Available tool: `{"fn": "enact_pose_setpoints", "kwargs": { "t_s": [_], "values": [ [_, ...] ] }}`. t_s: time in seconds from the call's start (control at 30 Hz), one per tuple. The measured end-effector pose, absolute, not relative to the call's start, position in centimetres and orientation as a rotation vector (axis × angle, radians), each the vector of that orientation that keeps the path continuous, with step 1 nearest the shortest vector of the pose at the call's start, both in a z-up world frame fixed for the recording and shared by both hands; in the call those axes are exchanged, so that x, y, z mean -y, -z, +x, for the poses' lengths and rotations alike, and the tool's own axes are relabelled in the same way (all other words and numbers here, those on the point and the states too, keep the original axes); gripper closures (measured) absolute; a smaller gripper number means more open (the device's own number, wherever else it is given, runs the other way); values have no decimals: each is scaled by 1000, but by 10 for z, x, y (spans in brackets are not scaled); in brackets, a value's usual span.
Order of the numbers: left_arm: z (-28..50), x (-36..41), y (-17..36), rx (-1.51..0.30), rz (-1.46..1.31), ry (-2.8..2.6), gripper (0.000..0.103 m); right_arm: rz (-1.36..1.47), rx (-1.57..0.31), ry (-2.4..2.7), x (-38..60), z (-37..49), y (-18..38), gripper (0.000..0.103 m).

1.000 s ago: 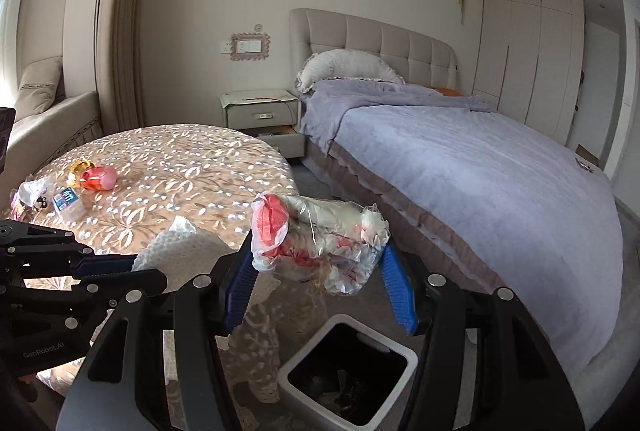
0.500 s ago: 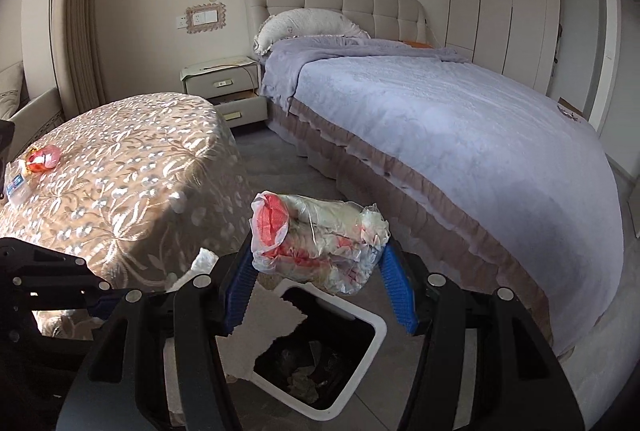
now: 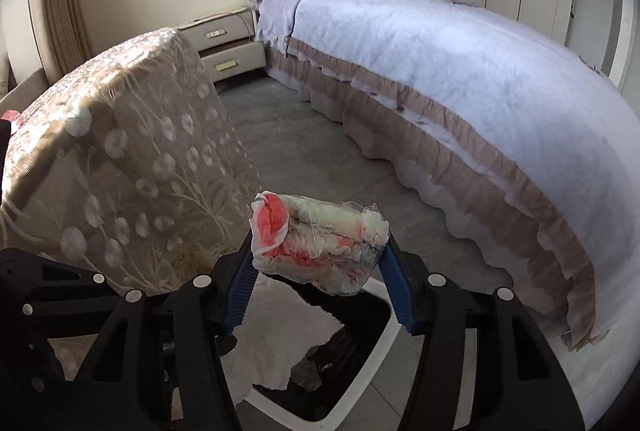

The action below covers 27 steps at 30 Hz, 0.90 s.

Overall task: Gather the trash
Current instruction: 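Carry the tissue and bundle to the white bin and open both grippers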

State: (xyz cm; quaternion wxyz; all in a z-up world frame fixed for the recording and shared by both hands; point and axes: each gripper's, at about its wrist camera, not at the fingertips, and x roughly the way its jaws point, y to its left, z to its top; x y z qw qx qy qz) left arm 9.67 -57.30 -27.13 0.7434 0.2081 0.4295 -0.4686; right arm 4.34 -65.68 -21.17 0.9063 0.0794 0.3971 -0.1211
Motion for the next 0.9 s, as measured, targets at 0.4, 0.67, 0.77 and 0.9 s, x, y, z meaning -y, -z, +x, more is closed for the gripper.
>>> {"fn": "enact_pose_setpoints", "kwargs": {
  "t_s": [0.4, 0.67, 0.77, 0.9],
  "values": [
    [106, 592, 320, -978, 510, 1058, 35, 248, -921, 204, 665, 62, 264, 33],
    [116, 593, 326, -968, 501, 1002, 5, 261, -898, 240, 668, 58, 264, 4],
    [117, 592, 322, -957, 497, 995, 5, 254, -879, 257, 671, 53, 257, 4],
    [113, 591, 310, -938, 470, 995, 5, 220, -847, 287, 672, 43, 241, 4]
  ]
}}
